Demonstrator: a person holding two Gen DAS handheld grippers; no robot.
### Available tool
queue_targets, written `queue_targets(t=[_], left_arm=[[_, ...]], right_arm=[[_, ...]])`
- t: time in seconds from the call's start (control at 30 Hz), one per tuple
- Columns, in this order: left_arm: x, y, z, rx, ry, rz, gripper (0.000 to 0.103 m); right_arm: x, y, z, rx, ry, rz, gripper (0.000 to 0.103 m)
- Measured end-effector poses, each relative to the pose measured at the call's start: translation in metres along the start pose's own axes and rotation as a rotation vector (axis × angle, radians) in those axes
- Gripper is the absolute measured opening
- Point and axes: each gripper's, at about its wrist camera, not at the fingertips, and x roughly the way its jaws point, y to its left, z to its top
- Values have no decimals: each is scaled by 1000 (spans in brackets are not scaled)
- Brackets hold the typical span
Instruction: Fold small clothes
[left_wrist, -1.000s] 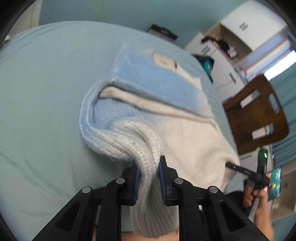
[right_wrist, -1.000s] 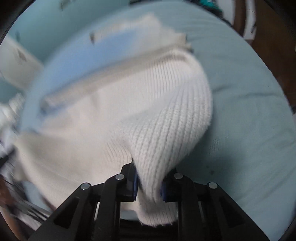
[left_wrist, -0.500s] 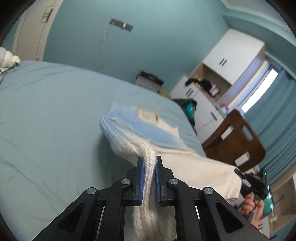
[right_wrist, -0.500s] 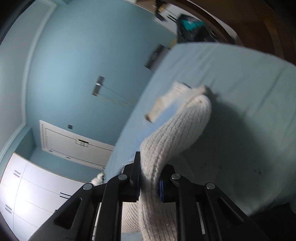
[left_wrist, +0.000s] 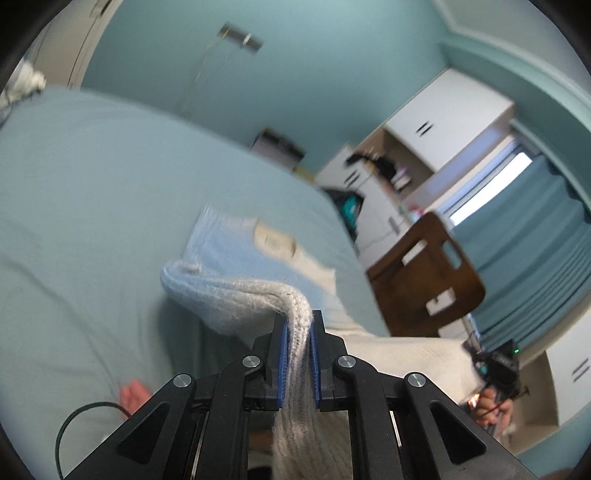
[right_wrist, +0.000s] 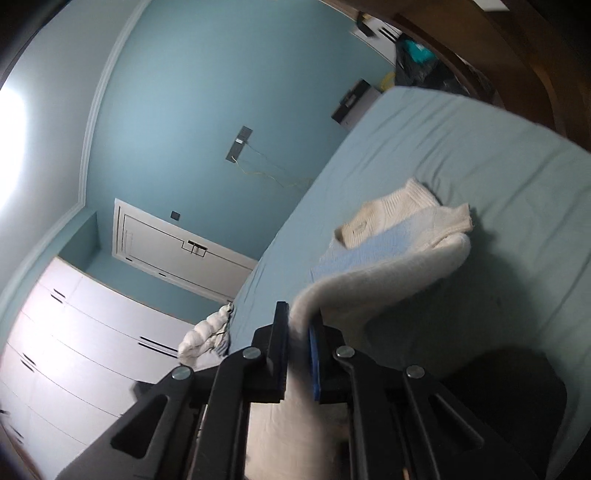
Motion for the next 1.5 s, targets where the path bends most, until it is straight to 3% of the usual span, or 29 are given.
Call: queue_targets(t=[0.07,0.1,0.2,0.27,0.33,0.37,0.4,0.43,0.57,0.63,0.73,0.8,0.83,0.87,0.9,1.0,1.2,1.3,1.4,1.43,1.5], left_arm=[[30,12,2,-30,78,14,9],[41,18,2,-53,99,29,9],[92,36,16,-123,166,69,9],[116,38,24,-132,188,116,9],[120,41,23,-138,199,112,9],[121,38,21,-132,198,106,9],[121,36,19,-124,194,109,9],[121,34,18,-118,194,108,9],[114,36,8,-95,187,104,9],[109,36,3,-87,188,104,9],[109,37,2,-85,194,93,9],[111,36,2,-80,189,96,9],[112,36,2,-87,189,94,9],[111,36,2,-92,189,92,9],[111,36,2,-94,188,91,9],[102,36,-1,-81,195,95,9],[79,40,5,-123,249,49,9],[99,53,42,-202,265,23,9],[139,73,80,-324,253,-25,10],[161,86,97,-392,248,-52,15],[197,113,118,-507,233,-57,43]], right_arm=[[4,-4,18,-12,-25,19,3],[9,-1,22,-45,-40,-27,3],[41,-11,39,-71,-54,-331,3],[77,-27,47,-54,83,-451,8],[103,-33,39,-72,216,-479,31],[117,-35,29,-75,282,-479,65],[125,-37,16,-71,337,-462,89],[137,-39,-3,-45,427,-423,90],[158,-61,-54,103,671,-323,90],[162,-63,-74,156,742,-329,90],[169,-47,-84,83,760,-378,90],[182,-45,-87,90,754,-337,87],[188,-43,-90,79,754,-342,79],[193,-42,-90,59,736,-359,35],[193,-41,-88,48,731,-359,9],[167,-45,-81,118,630,-282,9],[78,-14,-33,133,411,-181,8],[67,-7,3,142,340,-112,8],[83,-19,53,209,282,-56,8],[101,-29,77,270,264,-49,10],[122,-46,110,320,248,-78,22]])
